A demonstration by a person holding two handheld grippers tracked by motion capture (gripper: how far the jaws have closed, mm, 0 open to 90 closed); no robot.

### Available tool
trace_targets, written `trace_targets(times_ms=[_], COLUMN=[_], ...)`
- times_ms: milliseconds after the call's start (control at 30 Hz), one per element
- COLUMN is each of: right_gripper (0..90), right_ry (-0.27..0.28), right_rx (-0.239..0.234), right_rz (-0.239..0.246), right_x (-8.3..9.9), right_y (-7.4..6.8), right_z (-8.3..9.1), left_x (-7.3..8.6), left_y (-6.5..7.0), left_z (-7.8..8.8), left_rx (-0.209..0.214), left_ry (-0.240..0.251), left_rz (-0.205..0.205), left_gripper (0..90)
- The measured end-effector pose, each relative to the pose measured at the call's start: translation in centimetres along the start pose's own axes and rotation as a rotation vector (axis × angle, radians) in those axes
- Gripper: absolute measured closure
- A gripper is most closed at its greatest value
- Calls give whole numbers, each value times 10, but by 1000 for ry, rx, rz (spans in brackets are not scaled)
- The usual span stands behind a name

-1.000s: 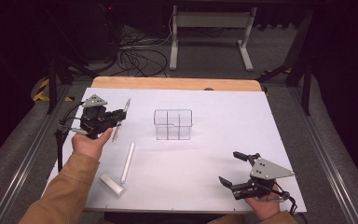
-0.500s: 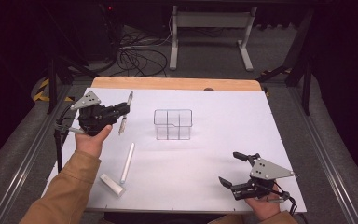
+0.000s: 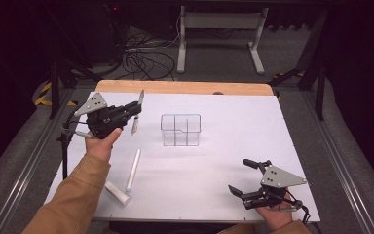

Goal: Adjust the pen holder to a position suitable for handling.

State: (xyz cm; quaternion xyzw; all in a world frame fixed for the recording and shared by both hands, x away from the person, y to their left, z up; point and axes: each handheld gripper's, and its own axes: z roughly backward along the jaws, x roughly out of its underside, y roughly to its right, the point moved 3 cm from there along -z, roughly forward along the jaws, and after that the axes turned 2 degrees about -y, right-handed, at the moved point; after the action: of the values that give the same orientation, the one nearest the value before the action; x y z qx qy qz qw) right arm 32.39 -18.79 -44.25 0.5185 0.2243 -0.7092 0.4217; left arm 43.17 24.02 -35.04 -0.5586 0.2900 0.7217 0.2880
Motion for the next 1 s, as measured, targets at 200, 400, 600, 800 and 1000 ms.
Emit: trace_targets(times_ms=[200, 400, 600, 800, 1000], right_gripper=[75, 75, 75, 75, 74], right_ry=[0, 3, 3, 4, 6], right_rx=[-4, -4, -7, -8, -9], right_rz=[3, 5, 4, 6, 3], right_x=[0, 0, 0, 0, 0], right_y=[0, 0, 0, 0, 0], right_z=[0, 0, 0, 0, 0], left_x=[-2, -3, -6, -6, -6], left_y=[0, 3, 6, 5, 7], left_z=[-9, -20, -32, -44, -56], left_rx=[16, 36, 47, 52, 62], left_ry=[21, 16, 13, 12, -1], left_rz=[-4, -15, -24, -16, -23], left_gripper=[793, 793, 793, 793, 793])
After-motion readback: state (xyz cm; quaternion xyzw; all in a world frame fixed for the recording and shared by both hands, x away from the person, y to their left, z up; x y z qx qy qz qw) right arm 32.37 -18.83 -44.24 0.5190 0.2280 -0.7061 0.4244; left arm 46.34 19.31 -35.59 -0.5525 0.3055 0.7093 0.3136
